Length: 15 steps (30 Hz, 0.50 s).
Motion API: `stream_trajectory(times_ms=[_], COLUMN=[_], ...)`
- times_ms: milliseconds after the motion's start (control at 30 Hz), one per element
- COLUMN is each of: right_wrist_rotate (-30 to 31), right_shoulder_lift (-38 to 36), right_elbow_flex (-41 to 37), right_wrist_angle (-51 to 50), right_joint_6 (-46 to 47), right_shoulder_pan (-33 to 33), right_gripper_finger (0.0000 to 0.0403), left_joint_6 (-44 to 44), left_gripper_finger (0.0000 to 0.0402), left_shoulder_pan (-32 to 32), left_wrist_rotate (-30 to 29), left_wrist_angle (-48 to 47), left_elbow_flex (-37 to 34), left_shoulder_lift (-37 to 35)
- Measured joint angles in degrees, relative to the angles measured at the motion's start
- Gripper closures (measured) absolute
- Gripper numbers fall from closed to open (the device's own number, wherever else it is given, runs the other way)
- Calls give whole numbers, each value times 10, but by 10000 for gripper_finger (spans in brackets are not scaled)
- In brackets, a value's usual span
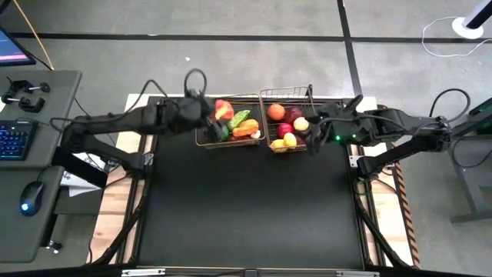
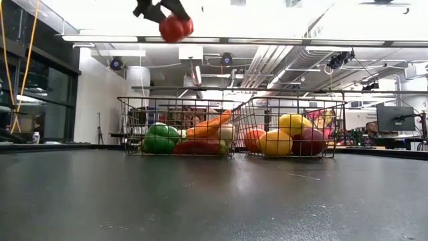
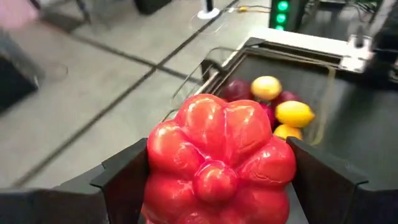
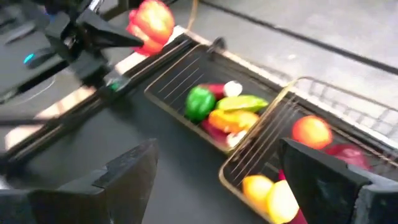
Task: Sort produce into baskets
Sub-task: Put the orange pumpkin into the left wire basket
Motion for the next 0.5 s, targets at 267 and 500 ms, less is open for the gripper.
stream_trajectory(times_ms=[267, 500], right_wrist_rotate=[41, 23], right_shoulder_lift=[11, 23], right_elbow_flex=[0, 0], right_wrist_angle=[-1, -19], right_joint_6=[25, 28], right_shoulder_pan=[0, 0], right_gripper_finger=[80, 80], left_joint_6=[-125, -155], left_gripper_finger=[88, 75], left_shoulder_pan=[158, 206], left_wrist_rotate=[127, 149], left_wrist_angle=[31, 45], left_elbow_flex=[-64, -63], left_shoulder_lift=[31, 40])
